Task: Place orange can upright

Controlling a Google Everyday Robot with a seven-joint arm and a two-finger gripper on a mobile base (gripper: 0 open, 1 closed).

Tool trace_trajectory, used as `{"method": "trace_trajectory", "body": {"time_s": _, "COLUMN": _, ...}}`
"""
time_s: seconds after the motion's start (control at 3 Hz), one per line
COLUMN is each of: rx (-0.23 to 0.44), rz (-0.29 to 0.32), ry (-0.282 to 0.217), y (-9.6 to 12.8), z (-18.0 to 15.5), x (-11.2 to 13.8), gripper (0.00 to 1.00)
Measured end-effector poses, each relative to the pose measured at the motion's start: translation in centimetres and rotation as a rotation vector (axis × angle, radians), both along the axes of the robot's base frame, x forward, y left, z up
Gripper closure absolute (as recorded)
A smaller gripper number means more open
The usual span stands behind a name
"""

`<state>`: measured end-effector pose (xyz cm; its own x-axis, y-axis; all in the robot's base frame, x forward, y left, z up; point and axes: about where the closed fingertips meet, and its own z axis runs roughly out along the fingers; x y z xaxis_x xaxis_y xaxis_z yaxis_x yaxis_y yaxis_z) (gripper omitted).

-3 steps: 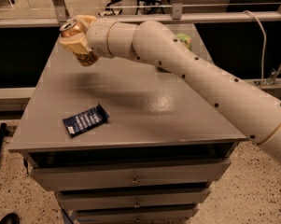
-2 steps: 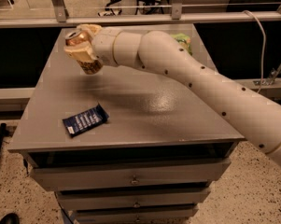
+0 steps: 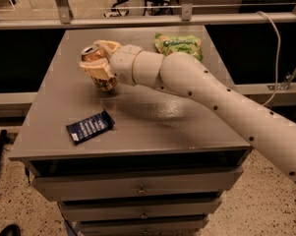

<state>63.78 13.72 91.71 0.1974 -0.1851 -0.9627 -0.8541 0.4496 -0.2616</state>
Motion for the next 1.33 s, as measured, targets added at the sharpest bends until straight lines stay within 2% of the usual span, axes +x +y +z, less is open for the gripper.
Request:
{"method": "trace_trajectory", "body": {"time_s": 0.33, "rx": 0.053, "rz": 0.006, "ry": 0.000, "y": -1.3, "z": -0.7, "x": -0.6, "gripper": 0.84}}
{"method": "trace_trajectory", "body": {"time_s": 0.67, "rx": 0.089, "rz": 0.025, "ry": 0.000, "y": -2.6, "z": -1.4, "x": -1.1, "gripper": 0.60}}
{"method": "trace_trajectory", "body": {"time_s": 1.33, "rx": 0.095, "rz": 0.039, "ry": 0.016, "y": -4.0, "z": -2.0, "x": -1.9, "gripper": 0.14}}
